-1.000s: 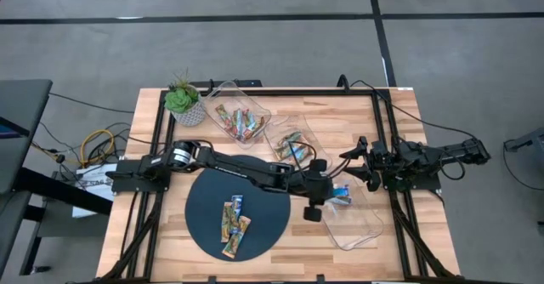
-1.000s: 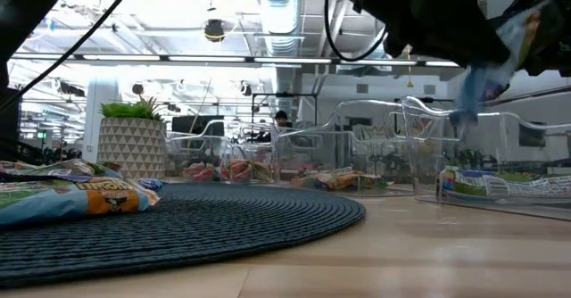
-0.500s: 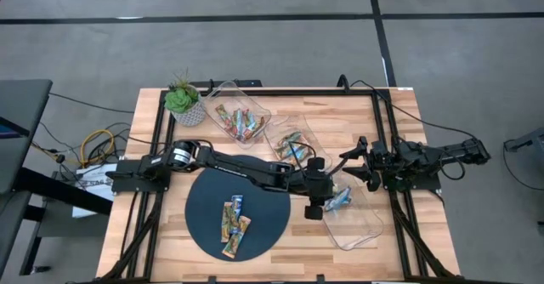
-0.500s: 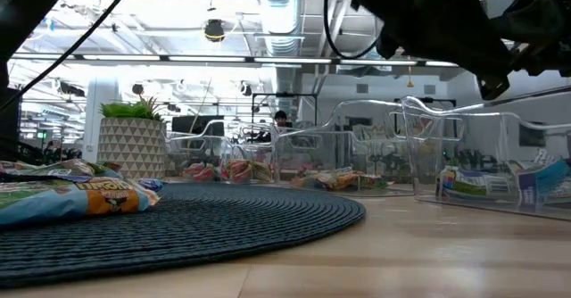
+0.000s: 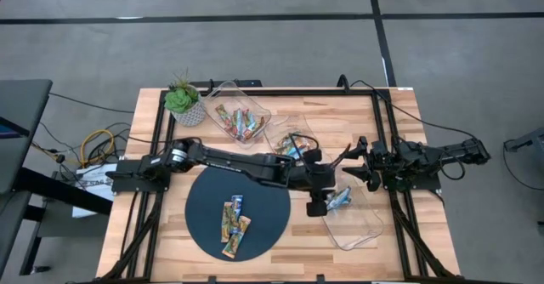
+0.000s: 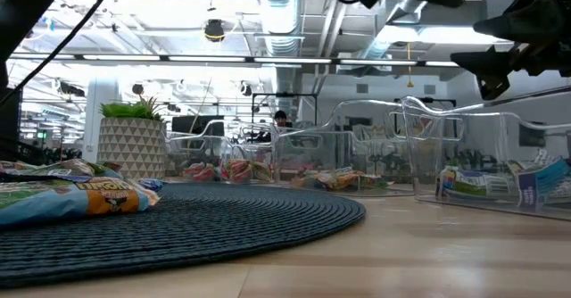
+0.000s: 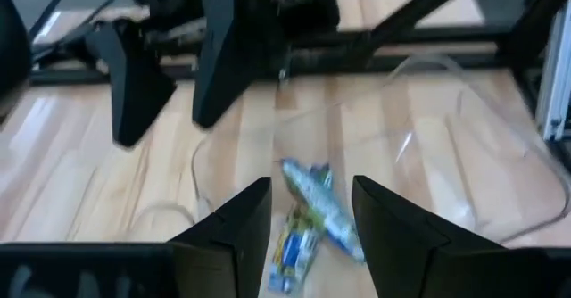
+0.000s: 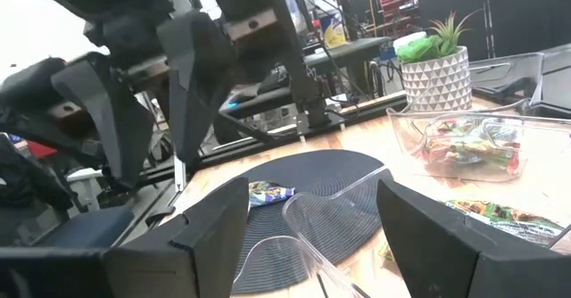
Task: Pick and place Granola Bars by type
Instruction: Put the yellow granola bar into the middle transparent bin
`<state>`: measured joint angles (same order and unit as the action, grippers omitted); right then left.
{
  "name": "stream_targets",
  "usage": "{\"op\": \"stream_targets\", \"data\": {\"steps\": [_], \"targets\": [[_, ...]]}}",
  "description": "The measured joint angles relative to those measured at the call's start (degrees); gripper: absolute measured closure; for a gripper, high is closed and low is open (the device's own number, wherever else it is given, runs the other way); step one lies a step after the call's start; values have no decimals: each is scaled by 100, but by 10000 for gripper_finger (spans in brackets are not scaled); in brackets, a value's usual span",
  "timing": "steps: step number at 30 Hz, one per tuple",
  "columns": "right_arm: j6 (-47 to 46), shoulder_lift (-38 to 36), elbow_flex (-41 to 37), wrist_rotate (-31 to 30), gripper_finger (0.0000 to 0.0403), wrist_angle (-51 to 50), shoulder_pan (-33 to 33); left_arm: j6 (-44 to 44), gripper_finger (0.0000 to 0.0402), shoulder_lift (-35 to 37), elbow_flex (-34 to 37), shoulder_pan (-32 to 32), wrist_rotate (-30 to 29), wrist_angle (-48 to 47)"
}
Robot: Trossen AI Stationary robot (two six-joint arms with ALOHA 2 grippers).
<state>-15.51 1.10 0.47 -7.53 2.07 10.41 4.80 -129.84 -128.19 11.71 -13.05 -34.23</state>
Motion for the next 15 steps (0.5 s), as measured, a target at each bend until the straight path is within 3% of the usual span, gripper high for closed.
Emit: {"op": "stream_targets", "data": {"steps": [15], "targets": [[-1,0,0,-1,159,0,0,999,251,-13,95,82,-127,-1918]]}}
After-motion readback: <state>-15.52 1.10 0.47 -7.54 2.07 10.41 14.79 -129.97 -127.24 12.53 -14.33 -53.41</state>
